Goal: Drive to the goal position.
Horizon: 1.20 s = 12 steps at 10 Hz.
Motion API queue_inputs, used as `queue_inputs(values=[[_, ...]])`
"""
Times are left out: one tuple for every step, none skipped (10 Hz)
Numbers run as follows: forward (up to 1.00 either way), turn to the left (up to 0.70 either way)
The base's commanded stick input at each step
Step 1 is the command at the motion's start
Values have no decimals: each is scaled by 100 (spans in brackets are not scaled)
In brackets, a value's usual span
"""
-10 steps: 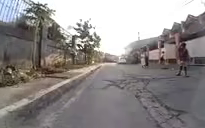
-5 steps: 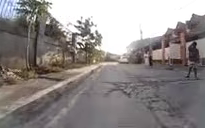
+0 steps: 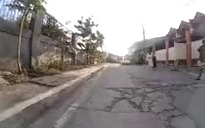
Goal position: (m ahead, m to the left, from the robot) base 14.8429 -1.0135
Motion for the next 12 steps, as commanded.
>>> queue_inputs(values=[[100, 0], [100, 0], [100, 0], [100, 0], [100, 0], [100, 0], [100, 0], [100, 0], [100, 0], [100, 0], [100, 0], [100, 0]])
